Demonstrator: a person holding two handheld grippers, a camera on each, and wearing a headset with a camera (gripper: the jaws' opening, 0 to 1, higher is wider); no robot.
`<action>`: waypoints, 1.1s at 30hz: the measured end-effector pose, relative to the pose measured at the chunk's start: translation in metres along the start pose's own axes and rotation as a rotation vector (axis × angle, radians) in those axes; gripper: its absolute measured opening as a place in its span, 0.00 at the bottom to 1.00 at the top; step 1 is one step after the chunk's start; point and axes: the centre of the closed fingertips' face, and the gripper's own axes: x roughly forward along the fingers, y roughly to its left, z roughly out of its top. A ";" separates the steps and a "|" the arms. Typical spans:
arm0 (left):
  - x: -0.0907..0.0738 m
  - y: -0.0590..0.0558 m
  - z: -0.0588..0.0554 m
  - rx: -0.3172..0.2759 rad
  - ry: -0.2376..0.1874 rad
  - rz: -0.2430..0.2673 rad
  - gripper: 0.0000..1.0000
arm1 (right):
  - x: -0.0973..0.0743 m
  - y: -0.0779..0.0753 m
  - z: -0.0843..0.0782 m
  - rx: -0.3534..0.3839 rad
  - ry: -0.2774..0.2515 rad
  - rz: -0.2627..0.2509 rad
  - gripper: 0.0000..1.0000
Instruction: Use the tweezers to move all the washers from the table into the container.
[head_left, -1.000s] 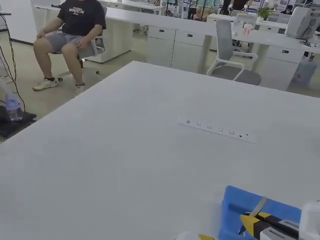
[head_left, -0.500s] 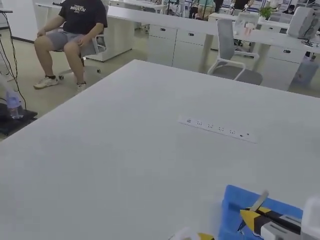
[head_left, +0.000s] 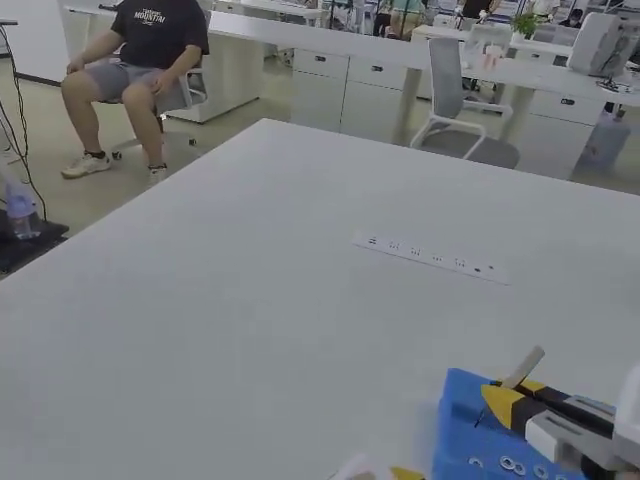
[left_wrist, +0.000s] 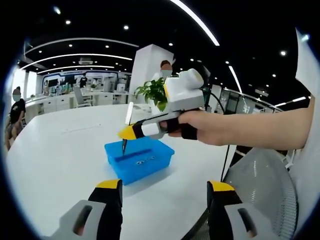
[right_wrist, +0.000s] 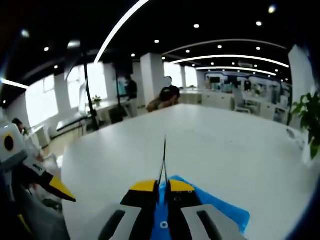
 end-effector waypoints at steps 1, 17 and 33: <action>0.000 -0.001 0.000 0.002 0.001 -0.004 0.66 | -0.001 0.000 0.003 -0.004 -0.005 -0.001 0.05; 0.001 -0.016 0.000 -0.004 0.003 -0.092 0.44 | -0.020 0.004 0.011 -0.025 -0.023 0.002 0.05; -0.004 -0.034 0.022 -0.132 -0.099 -0.224 0.44 | -0.056 0.049 -0.006 -0.095 0.019 0.201 0.04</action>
